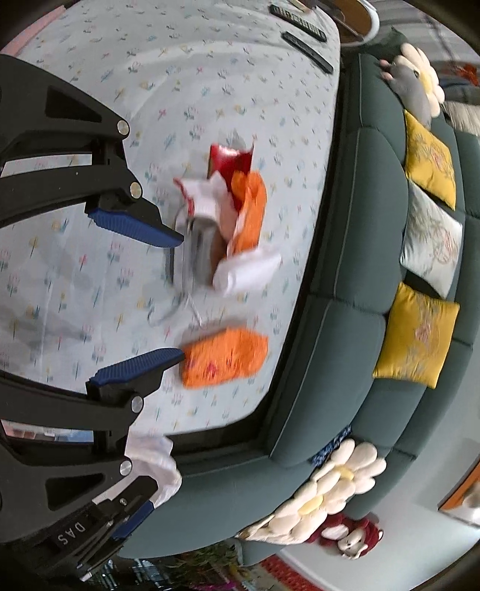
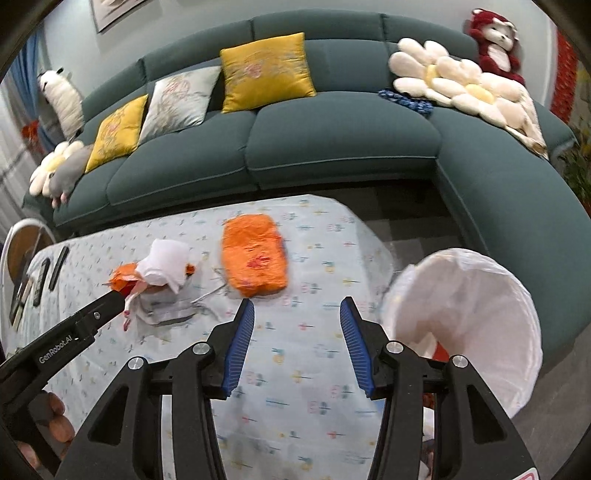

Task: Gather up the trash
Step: 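Move both open tools back over the pile of trash on the table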

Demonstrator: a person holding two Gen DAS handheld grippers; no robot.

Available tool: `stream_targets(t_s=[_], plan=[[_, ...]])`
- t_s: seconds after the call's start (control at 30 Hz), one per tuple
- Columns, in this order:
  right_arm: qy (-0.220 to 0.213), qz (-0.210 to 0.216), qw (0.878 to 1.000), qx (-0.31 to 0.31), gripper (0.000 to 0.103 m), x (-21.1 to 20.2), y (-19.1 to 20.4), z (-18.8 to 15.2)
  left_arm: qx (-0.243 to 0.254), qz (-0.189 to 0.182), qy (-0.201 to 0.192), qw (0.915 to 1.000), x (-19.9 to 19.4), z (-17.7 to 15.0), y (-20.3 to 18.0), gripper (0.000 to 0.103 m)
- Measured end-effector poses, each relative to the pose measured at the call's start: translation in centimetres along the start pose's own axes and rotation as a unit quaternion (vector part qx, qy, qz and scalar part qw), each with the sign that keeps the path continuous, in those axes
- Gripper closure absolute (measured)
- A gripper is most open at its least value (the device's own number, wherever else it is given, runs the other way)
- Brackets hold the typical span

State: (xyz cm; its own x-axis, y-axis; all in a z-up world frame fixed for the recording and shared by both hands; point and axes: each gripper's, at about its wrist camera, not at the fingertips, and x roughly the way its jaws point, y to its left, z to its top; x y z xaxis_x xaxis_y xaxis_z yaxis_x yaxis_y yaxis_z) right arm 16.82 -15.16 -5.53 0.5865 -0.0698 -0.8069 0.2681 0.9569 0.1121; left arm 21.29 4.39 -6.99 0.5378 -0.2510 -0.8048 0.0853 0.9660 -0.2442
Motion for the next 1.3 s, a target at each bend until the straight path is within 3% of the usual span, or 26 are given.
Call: stream_targets(t_s=[0.47,1.3], plan=[[0.036,0.018,0.998,-0.041,0.056,4.1,6.9,0.6,-0.052,0.032,0.015,0.998,2.3,1.0,7.6,0.049],[0.071,0.063,0.993,-0.074,0.056,10.5,15.8,2.4,-0.13,0.031,0.035,0.9904,5.5,1.5,14.6,0.045]])
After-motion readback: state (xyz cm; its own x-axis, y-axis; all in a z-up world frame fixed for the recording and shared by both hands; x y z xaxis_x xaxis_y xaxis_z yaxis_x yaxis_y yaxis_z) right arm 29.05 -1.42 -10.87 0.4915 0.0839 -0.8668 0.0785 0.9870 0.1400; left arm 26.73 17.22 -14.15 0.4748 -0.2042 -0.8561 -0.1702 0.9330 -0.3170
